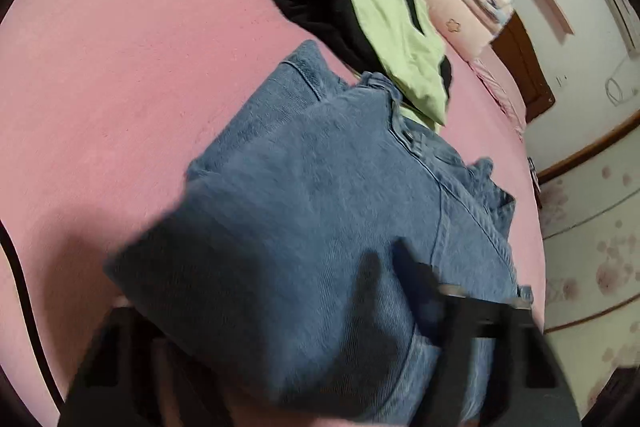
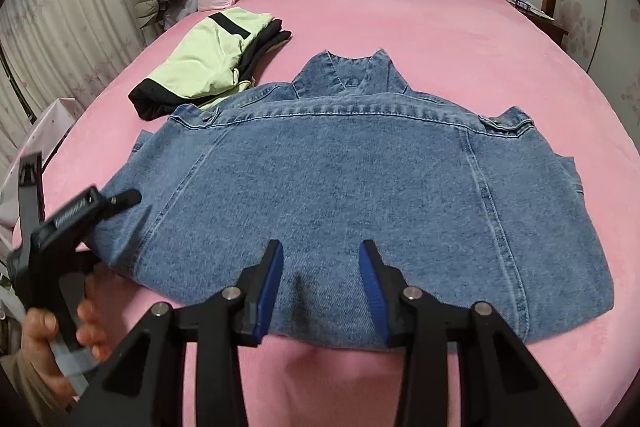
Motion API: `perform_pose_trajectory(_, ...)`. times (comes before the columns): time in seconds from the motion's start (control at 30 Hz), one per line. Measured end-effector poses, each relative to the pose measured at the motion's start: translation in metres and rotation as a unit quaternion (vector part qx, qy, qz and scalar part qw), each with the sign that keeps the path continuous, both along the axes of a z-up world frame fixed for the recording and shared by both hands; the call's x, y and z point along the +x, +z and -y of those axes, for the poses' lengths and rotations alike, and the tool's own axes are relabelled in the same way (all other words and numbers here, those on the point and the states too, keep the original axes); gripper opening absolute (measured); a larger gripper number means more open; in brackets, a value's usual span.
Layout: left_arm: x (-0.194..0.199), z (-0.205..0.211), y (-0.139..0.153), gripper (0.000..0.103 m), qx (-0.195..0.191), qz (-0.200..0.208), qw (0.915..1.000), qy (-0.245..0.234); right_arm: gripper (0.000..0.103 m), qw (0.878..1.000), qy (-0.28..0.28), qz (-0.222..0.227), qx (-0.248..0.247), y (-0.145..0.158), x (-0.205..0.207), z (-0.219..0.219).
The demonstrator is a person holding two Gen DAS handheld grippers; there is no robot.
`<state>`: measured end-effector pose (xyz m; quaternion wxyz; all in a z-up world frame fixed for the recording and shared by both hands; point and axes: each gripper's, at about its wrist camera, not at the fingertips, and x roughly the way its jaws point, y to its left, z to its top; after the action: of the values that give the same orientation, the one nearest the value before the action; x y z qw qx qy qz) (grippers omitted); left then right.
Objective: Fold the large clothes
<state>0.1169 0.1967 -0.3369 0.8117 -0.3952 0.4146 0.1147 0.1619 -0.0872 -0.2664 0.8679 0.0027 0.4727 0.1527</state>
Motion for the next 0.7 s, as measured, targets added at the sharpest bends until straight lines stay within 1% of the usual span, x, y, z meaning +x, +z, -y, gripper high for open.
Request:
perform_pose_trajectory(0.03, 0.002, -0.003, 0.0, 0.028, -0.001, -0.009, 0.9999, 0.005, 0.023, 1.0, -0.002, -0.001, -0.01, -0.003, 0.002, -0.003)
perform_pose_trajectory(0.07, 0.002, -0.007, 0.001, 0.024, -0.006, -0.01, 0.9999, 0.006, 0.016, 1.0, -0.003, -0.002, -0.018, -0.005, 0.004, -0.006)
perform_pose_trajectory(0.1, 0.001, -0.008, 0.004, 0.018, -0.005, -0.011, 0.9999, 0.004, 0.011, 1.0, -0.004, -0.003, -0.023, -0.007, 0.005, -0.007)
perform_pose_trajectory(0.13, 0.0, -0.008, 0.009, 0.015, -0.001, -0.008, 1.0, 0.0, 0.009, 1.0, -0.005, -0.003, -0.031, -0.009, 0.006, -0.01)
perform_pose_trajectory(0.2, -0.003, -0.001, 0.031, 0.011, 0.026, 0.011, 0.9995, -0.018, 0.007, 0.999, -0.004, -0.003, -0.041, -0.013, 0.008, -0.014)
perform_pose_trajectory(0.23, -0.002, 0.007, 0.047, 0.01, 0.051, 0.026, 0.9977, -0.035, 0.007, 0.999, -0.002, -0.003, -0.044, -0.015, 0.009, -0.016)
perform_pose_trajectory(0.3, -0.003, 0.019, 0.071, 0.01, 0.083, 0.052, 0.9932, -0.062, 0.004, 0.999, 0.004, -0.009, -0.045, -0.021, 0.011, -0.02)
perform_pose_trajectory(0.33, 0.0, 0.029, 0.086, 0.01, 0.098, 0.071, 0.9896, -0.079, 0.004, 0.999, 0.009, -0.013, -0.043, -0.026, 0.013, -0.023)
perform_pose_trajectory(0.37, 0.002, 0.034, 0.095, 0.01, 0.102, 0.082, 0.9875, -0.088, 0.004, 0.999, 0.017, -0.021, -0.042, -0.032, 0.015, -0.026)
perform_pose_trajectory(0.4, 0.006, 0.044, 0.108, 0.01, 0.107, 0.102, 0.9832, -0.107, 0.004, 0.998, 0.02, -0.034, -0.046, -0.042, 0.018, -0.028)
perform_pose_trajectory(0.43, 0.01, 0.052, 0.117, 0.01, 0.112, 0.113, 0.98, -0.12, 0.004, 0.998, 0.022, -0.04, -0.045, -0.048, 0.02, -0.029)
perform_pose_trajectory(0.5, 0.018, 0.078, 0.138, 0.01, 0.126, 0.144, 0.9694, -0.154, 0.004, 0.998, 0.022, -0.041, -0.029, -0.053, 0.024, -0.027)
perform_pose_trajectory(0.6, 0.027, 0.117, 0.16, 0.01, 0.147, 0.182, 0.952, -0.198, 0.003, 0.998, 0.005, -0.059, 0.036, -0.059, 0.032, -0.01)
perform_pose_trajectory(0.7, 0.036, 0.166, 0.175, 0.01, 0.16, 0.212, 0.9336, -0.241, 0.003, 0.996, 0.015, -0.065, 0.065, -0.059, 0.033, -0.001)
